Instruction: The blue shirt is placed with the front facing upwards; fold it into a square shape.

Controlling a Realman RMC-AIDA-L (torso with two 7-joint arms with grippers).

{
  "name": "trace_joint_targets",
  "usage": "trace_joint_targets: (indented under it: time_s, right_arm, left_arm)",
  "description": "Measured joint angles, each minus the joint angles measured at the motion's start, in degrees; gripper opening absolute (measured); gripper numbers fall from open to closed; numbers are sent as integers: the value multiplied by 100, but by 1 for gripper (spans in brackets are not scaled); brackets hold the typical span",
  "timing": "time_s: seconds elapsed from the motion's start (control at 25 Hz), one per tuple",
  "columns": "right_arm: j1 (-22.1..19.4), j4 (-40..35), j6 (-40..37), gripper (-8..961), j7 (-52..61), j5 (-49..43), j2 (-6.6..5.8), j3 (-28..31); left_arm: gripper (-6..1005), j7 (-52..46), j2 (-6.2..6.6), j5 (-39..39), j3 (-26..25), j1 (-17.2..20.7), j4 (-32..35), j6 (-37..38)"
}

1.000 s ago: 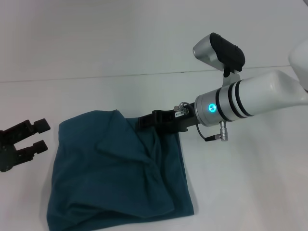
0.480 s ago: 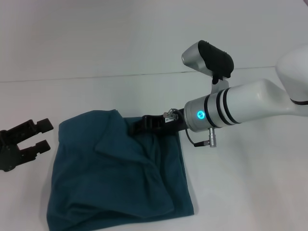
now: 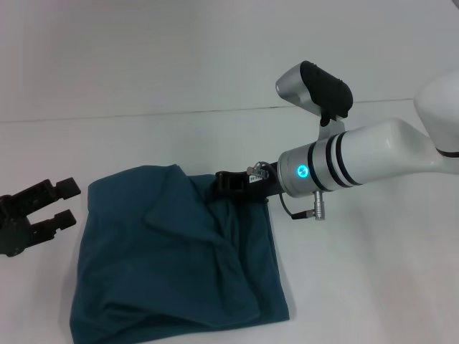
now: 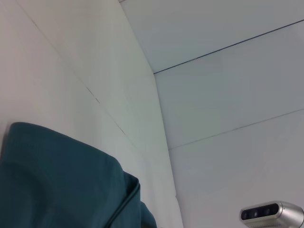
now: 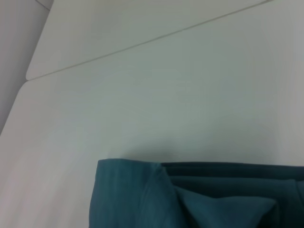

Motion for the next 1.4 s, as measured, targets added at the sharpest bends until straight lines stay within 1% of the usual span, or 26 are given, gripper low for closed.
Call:
trace_joint_targets:
  time_s: [0.2, 0.32, 0.4, 0.6, 0.76, 0.92, 1.08, 1.4]
  right_arm:
    - [0, -33, -101, 188, 0, 108, -4, 48]
    - [-55, -166, -405, 124, 1, 296, -21, 50]
    - [-139, -410, -683, 82, 75, 356, -30, 53]
    - [-365, -998, -1198, 83, 355, 388, -49, 54]
    - [-491, -1174, -1388, 83, 439, 393, -87, 42]
    - [-553, -1200, -1340, 84, 451, 324, -124, 32]
    - [-591, -1207, -1200, 84, 599, 23, -148, 19]
    - [-583, -1156, -924, 85, 650, -327, -107, -31]
  left_arm:
    - [887, 0, 0, 0, 0, 14, 0, 1]
    - [887, 0, 1, 0, -3, 43, 0, 1]
    - [887, 0, 10, 0, -14, 55, 0, 1]
    - [887, 0, 16, 0, -19, 62, 0, 5]
    - [888, 0, 18, 0, -18, 62, 0, 5]
    - [888, 0, 16, 0, -5, 63, 0, 4]
    - [888, 0, 9, 0, -12, 79, 0, 0]
    - [888, 4, 0, 0, -4, 80, 0, -25]
